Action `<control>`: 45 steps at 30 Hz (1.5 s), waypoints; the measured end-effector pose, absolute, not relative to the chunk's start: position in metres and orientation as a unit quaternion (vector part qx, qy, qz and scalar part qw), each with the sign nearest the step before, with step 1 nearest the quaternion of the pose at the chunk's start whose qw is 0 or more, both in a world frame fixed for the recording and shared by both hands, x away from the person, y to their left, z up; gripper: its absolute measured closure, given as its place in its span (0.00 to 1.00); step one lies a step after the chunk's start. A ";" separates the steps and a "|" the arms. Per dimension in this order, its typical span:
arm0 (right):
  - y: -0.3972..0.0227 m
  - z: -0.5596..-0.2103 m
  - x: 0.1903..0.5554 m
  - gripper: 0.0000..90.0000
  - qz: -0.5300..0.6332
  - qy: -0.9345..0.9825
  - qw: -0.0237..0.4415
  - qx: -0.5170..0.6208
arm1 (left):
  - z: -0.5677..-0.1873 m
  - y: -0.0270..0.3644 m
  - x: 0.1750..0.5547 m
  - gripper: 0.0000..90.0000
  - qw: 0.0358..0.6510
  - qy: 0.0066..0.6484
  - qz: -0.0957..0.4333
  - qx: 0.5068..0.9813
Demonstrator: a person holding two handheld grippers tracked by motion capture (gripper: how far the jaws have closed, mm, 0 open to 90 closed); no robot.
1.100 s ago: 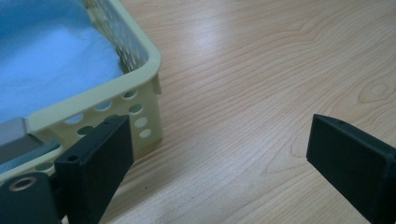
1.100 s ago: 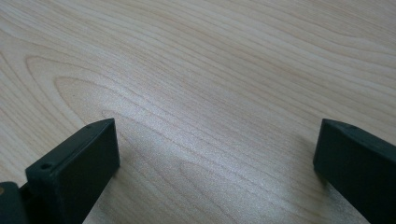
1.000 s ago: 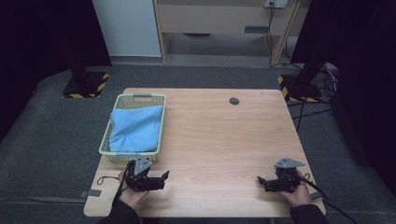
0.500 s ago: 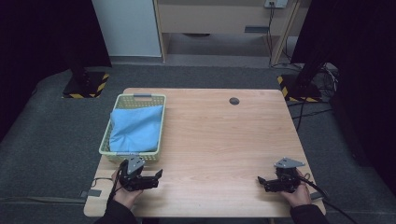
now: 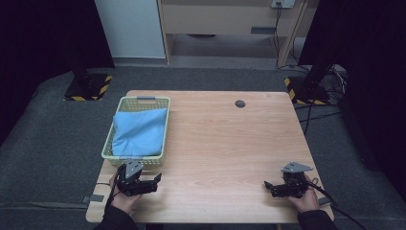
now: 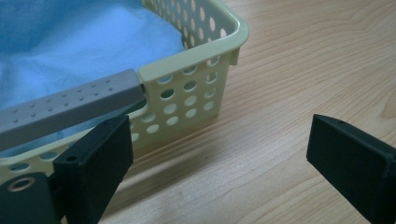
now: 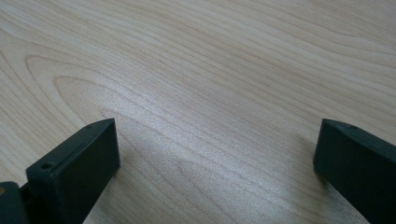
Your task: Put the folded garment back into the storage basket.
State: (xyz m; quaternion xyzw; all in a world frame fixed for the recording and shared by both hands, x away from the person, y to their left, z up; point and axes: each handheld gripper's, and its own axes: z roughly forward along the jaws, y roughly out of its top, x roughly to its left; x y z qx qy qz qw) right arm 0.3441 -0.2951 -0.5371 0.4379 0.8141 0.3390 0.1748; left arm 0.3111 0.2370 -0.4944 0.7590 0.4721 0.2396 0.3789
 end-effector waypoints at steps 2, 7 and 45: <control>-0.295 -0.537 0.344 0.00 0.339 0.814 0.175 0.438 | -0.495 0.238 0.311 0.07 0.376 0.472 0.240 0.760; -0.295 -0.537 0.344 0.00 0.339 0.814 0.175 0.438 | -0.495 0.241 0.311 0.07 0.375 0.474 0.244 0.758; -0.295 -0.537 0.344 0.00 0.339 0.815 0.174 0.437 | -0.507 0.283 0.315 0.07 0.329 0.532 0.251 0.739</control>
